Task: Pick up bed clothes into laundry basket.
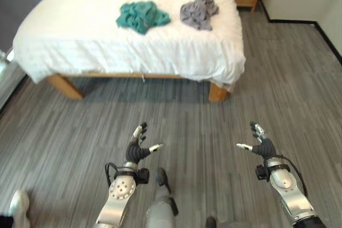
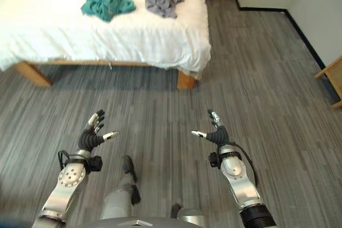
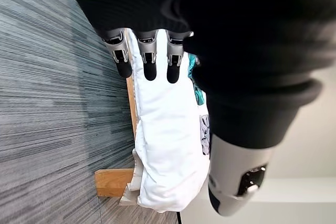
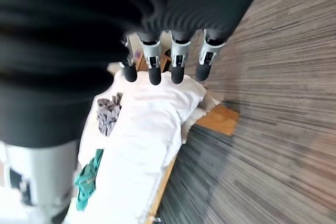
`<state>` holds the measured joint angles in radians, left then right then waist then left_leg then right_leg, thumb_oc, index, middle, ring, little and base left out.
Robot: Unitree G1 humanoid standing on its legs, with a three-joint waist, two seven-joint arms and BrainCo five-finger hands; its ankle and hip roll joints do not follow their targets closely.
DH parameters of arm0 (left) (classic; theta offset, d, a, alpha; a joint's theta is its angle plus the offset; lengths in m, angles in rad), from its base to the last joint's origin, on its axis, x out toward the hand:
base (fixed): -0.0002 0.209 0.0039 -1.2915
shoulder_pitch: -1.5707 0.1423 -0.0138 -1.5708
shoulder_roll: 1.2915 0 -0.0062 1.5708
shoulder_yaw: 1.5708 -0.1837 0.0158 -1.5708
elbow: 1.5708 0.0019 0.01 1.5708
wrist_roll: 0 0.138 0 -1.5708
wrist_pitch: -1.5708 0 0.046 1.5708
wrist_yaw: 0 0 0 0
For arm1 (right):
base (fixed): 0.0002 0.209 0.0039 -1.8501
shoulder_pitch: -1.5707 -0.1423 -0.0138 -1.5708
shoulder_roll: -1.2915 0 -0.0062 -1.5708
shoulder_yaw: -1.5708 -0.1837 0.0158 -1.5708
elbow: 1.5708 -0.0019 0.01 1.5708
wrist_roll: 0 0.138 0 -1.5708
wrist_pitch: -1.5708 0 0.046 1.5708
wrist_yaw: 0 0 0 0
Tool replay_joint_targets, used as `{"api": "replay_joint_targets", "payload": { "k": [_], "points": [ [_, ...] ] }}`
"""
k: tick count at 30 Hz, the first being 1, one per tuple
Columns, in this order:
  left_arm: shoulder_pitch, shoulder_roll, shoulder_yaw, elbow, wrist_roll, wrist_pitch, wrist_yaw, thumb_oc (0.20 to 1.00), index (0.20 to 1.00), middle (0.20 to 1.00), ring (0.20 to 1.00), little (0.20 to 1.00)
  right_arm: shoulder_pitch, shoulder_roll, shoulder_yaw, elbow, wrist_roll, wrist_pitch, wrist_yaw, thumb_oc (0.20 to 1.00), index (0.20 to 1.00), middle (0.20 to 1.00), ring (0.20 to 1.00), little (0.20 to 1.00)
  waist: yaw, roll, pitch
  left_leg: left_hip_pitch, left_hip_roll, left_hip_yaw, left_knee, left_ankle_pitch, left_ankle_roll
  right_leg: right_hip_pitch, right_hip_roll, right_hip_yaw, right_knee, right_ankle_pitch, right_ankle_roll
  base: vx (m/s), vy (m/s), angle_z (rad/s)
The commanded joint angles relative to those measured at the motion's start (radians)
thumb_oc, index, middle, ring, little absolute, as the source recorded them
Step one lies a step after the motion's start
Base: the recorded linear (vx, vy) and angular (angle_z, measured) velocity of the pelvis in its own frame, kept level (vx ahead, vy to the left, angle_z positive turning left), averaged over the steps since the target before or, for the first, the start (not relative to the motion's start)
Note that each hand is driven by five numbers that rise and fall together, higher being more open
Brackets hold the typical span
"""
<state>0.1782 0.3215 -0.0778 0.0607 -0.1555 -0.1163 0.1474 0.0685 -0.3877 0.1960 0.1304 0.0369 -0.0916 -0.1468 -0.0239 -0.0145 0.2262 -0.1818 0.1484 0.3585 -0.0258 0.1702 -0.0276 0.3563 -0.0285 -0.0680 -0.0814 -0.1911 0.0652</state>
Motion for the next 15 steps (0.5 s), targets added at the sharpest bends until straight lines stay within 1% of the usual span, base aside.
{"api": "replay_joint_targets", "payload": {
  "k": [1,2,3,4,5,6,7,8,9,10,11,12,13,14,15],
  "points": [
    [-0.059,0.076,0.012,-0.078,-0.005,-0.041,-0.001,1.000,1.000,1.000,1.000,1.000,-0.072,0.038,0.000,-0.055,-0.059,-0.044,0.016,1.000,1.000,1.000,1.000,1.000,0.011,-0.060,0.007,0.136,0.021,0.043,-0.061,-0.015,-0.054,-0.170,-0.136,-0.023,0.346,0.185,0.145,0.27,0.193,-0.10],
    [-0.068,0.087,0.009,-0.074,-0.004,-0.042,0.000,1.000,1.000,1.000,1.000,1.000,-0.081,0.037,0.005,-0.058,-0.064,-0.045,0.017,1.000,1.000,1.000,1.000,1.000,-0.001,-0.060,0.017,0.157,0.010,0.043,-0.061,-0.031,-0.044,-0.232,-0.143,-0.008,0.454,0.264,0.162,0.40,0.270,-0.05],
    [-0.075,0.098,0.001,-0.067,-0.006,-0.044,0.001,1.000,1.000,1.000,1.000,1.000,-0.087,0.035,0.008,-0.064,-0.069,-0.044,0.021,1.000,1.000,1.000,1.000,1.000,-0.020,-0.058,0.032,0.179,0.000,0.032,-0.061,-0.051,-0.033,-0.292,-0.140,0.006,0.551,0.302,0.162,0.30,0.203,0.03],
    [-0.079,0.104,-0.002,-0.065,-0.003,-0.044,0.001,1.000,1.000,1.000,1.000,1.000,-0.091,0.038,0.006,-0.066,-0.071,-0.045,0.019,1.000,1.000,1.000,1.000,1.000,-0.026,-0.042,0.037,0.191,0.011,0.031,-0.061,-0.063,-0.029,-0.330,-0.132,0.005,0.589,0.304,0.164,0.33,0.185,0.42],
    [-0.089,0.112,-0.005,-0.058,-0.005,-0.044,0.000,1.000,1.000,1.000,1.000,1.000,-0.098,0.039,0.004,-0.067,-0.072,-0.048,0.014,1.000,1.000,1.000,1.000,1.000,-0.035,-0.027,0.044,0.207,0.020,0.031,-0.061,-0.079,-0.029,-0.390,-0.138,-0.008,0.622,0.295,0.151,0.29,0.112,0.78],
    [-0.097,0.115,-0.010,-0.054,-0.003,-0.044,0.000,1.000,1.000,1.000,1.000,1.000,-0.104,0.039,0.002,-0.067,-0.072,-0.047,0.009,1.000,1.000,1.000,1.000,1.000,-0.043,-0.025,0.049,0.215,0.015,0.028,-0.061,-0.090,-0.029,-0.423,-0.150,-0.021,0.625,0.282,0.144,0.19,0.056,0.82],
    [-0.097,0.115,-0.010,-0.054,-0.003,-0.044,0.000,1.000,1.000,1.000,1.000,1.000,-0.104,0.039,0.002,-0.067,-0.072,-0.047,0.009,1.000,1.000,1.000,1.000,1.000,-0.043,-0.025,0.049,0.215,0.015,0.028,-0.061,-0.090,-0.029,-0.423,-0.150,-0.021,0.625,0.282,0.144,0.34,0.008,0.41],
    [-0.109,0.117,-0.017,-0.042,-0.009,-0.042,-0.005,1.000,1.000,1.000,1.000,1.000,-0.112,0.037,-0.007,-0.078,-0.065,-0.047,0.008,1.000,1.000,1.000,1.000,1.000,-0.066,-0.026,0.053,0.243,-0.002,0.019,-0.061,-0.121,-0.038,-0.480,-0.159,-0.053,0.523,0.237,0.120,0.61,-0.023,0.36],
    [-0.107,0.113,-0.023,-0.038,-0.013,-0.042,-0.014,1.000,1.000,1.000,1.000,1.000,-0.114,0.030,-0.009,-0.089,-0.060,-0.047,0.012,1.000,1.000,1.000,1.000,1.000,-0.103,-0.037,0.051,0.287,-0.032,-0.008,-0.061,-0.170,-0.047,-0.483,-0.142,-0.081,0.336,0.193,0.108,0.61,-0.026,0.40],
    [-0.107,0.113,-0.023,-0.039,-0.013,-0.042,-0.014,1.000,1.000,1.000,1.000,1.000,-0.114,0.030,-0.009,-0.089,-0.060,-0.047,0.012,1.000,1.000,1.000,1.000,1.000,-0.105,-0.035,0.052,0.285,-0.029,-0.010,-0.061,-0.167,-0.047,-0.478,-0.139,-0.085,0.324,0.201,0.106,0.52,-0.056,0.58],
    [-0.107,0.109,-0.024,-0.037,-0.015,-0.039,-0.021,1.000,1.000,1.000,1.000,1.000,-0.118,0.024,-0.018,-0.090,-0.057,-0.045,0.011,1.000,1.000,1.000,1.000,1.000,-0.118,-0.046,0.046,0.308,-0.048,-0.020,-0.061,-0.190,-0.051,-0.509,-0.131,-0.082,0.228,0.212,0.105,0.33,-0.041,0.44],
    [-0.107,0.105,-0.024,-0.034,-0.014,-0.038,-0.027,1.000,1.000,1.000,1.000,1.000,-0.122,0.023,-0.021,-0.089,-0.056,-0.042,0.012,1.000,1.000,1.000,1.000,1.000,-0.131,-0.048,0.041,0.329,-0.055,-0.031,-0.061,-0.215,-0.056,-0.517,-0.126,-0.094,0.141,0.234,0.112,0.53,-0.057,0.41],
    [-0.111,0.099,-0.017,-0.025,-0.015,-0.036,-0.023,1.000,1.000,1.000,1.000,1.000,-0.128,0.021,-0.025,-0.084,-0.057,-0.042,0.008,1.000,1.000,1.000,1.000,1.000,-0.139,-0.051,0.038,0.359,-0.062,-0.034,-0.061,-0.239,-0.063,-0.535,-0.131,-0.126,0.068,0.272,0.125,0.52,-0.054,0.43],
    [-0.114,0.094,-0.012,-0.019,-0.015,-0.036,-0.021,1.000,1.000,1.000,1.000,1.000,-0.133,0.021,-0.024,-0.079,-0.061,-0.040,0.003,1.000,1.000,1.000,1.000,1.000,-0.141,-0.051,0.037,0.385,-0.059,-0.030,-0.061,-0.258,-0.072,-0.546,-0.141,-0.180,0.012,0.299,0.137,0.51,-0.068,0.37],
    [-0.115,0.089,-0.007,-0.017,-0.014,-0.038,-0.022,1.000,1.000,1.000,1.000,1.000,-0.138,0.021,-0.023,-0.075,-0.070,-0.037,0.002,1.000,1.000,1.000,1.000,1.000,-0.142,-0.051,0.031,0.412,-0.058,-0.019,-0.061,-0.282,-0.080,-0.571,-0.159,-0.248,-0.001,0.304,0.143,0.46,-0.061,0.33]
  ]
}}
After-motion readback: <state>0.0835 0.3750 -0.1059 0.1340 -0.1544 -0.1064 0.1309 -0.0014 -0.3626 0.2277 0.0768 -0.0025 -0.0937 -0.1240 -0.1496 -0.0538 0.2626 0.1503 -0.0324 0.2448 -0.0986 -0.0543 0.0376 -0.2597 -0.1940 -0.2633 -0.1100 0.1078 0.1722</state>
